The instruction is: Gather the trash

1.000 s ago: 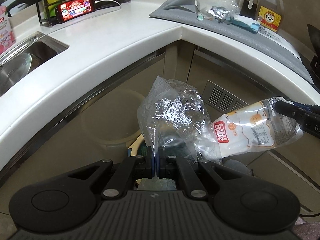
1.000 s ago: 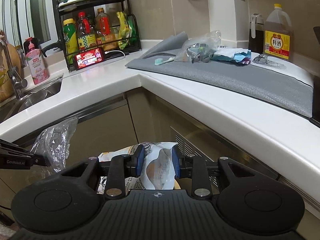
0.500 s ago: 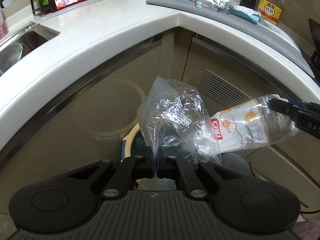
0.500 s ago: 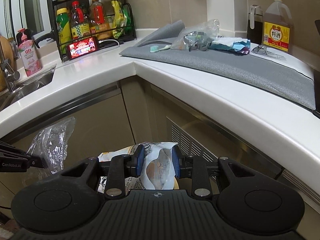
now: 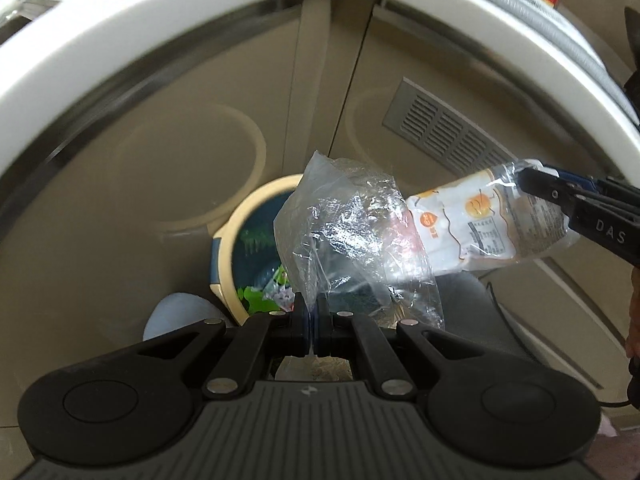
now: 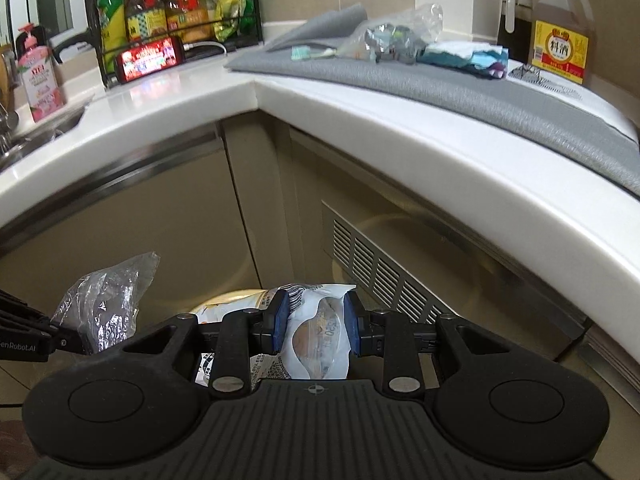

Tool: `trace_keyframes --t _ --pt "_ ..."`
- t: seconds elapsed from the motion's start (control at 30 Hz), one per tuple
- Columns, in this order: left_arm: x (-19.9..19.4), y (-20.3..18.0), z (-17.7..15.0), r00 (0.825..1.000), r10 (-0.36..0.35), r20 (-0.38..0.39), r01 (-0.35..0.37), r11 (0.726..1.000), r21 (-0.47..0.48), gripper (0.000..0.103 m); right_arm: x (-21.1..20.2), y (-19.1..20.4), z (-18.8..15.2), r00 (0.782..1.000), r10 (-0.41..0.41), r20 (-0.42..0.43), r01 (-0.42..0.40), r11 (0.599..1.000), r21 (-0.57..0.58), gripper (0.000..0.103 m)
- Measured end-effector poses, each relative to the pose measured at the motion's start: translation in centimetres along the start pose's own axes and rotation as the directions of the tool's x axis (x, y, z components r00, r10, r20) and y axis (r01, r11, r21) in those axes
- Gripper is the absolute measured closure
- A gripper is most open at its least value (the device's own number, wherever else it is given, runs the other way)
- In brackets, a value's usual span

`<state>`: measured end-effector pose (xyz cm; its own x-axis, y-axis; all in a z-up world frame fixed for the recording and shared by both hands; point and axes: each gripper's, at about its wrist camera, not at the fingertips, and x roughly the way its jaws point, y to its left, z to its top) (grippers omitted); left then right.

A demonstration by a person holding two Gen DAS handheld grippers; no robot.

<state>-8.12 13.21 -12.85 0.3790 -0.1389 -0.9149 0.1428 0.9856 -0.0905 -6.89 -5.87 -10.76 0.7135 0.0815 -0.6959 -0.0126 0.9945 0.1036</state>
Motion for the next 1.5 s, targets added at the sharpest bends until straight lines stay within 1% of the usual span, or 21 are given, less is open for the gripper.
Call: trace_keyframes --t 0.2,0.43,0.8,1.1,1.17,1.2,1.23,1.27,1.3,1.33,1.4,1.5 --pt "2.8 -0.1 1.1 0.998 -0.010 -0.061 0.010 1.000 -0.003 0.101 3.1 0.6 -0.2 0.999 -0.014 -0.048 0.013 0.999 -0.033 0.071" --pt "6.3 0.2 2.0 0.990 -0.029 -0.141 0.027 1.000 -0.016 0.101 6.3 1.5 -0.4 0.994 -0.020 -0.108 0.012 0.997 -0.072 0.071" --pt "11.1 0.1 3.6 0.980 0.018 -0.198 -0.021 1.000 -0.010 0.101 11.0 2.9 -0.9 0.980 -0.034 -0.196 0.011 0.992 -0.122 0.071" --pt "14.3 -0.3 4.4 0.969 0.063 -0.240 -0.062 0.998 0.012 0.100 13.7 3.6 -0.9 0.971 -0.044 -0.236 0.012 0.990 -0.137 0.071" --pt "14.5 -0.4 4.5 0.969 0.066 -0.239 -0.062 0.998 0.025 0.089 14.2 3.6 -0.8 0.968 -0.034 -0.250 0.002 0.992 -0.129 0.070" --pt "14.4 -0.3 4.4 0.969 0.066 -0.239 -0.062 0.998 0.027 0.064 14.3 3.5 -0.8 0.965 -0.028 -0.260 -0.003 0.993 -0.119 0.067" --pt "14.2 -0.2 4.3 0.970 0.070 -0.235 -0.066 0.998 0.023 0.028 14.4 3.4 -0.9 0.962 -0.019 -0.271 -0.009 0.994 -0.104 0.062" --pt "13.9 -0.1 4.3 0.971 0.081 -0.225 -0.079 0.997 0.017 0.003 14.7 3.3 -0.7 0.960 -0.012 -0.281 -0.014 0.996 -0.090 0.061" --pt "13.4 0.0 4.2 0.975 0.092 -0.201 -0.092 0.996 0.011 0.000 14.7 3.2 -0.8 0.957 -0.009 -0.290 -0.014 0.997 -0.078 0.059" --pt "12.8 0.1 4.0 0.979 0.102 -0.177 -0.102 0.995 0.011 0.000 14.8 3.1 -0.7 0.955 -0.014 -0.297 -0.008 0.997 -0.073 0.048" --pt "12.1 0.2 3.8 0.977 0.115 -0.177 -0.111 0.993 0.033 0.000 14.3 3.1 -0.7 0.956 -0.028 -0.291 0.008 0.998 -0.070 0.035" --pt "10.8 0.7 3.3 0.978 0.129 -0.166 -0.125 0.992 0.031 0.000 13.2 3.0 -0.6 0.955 -0.026 -0.296 0.007 0.998 -0.064 0.034"
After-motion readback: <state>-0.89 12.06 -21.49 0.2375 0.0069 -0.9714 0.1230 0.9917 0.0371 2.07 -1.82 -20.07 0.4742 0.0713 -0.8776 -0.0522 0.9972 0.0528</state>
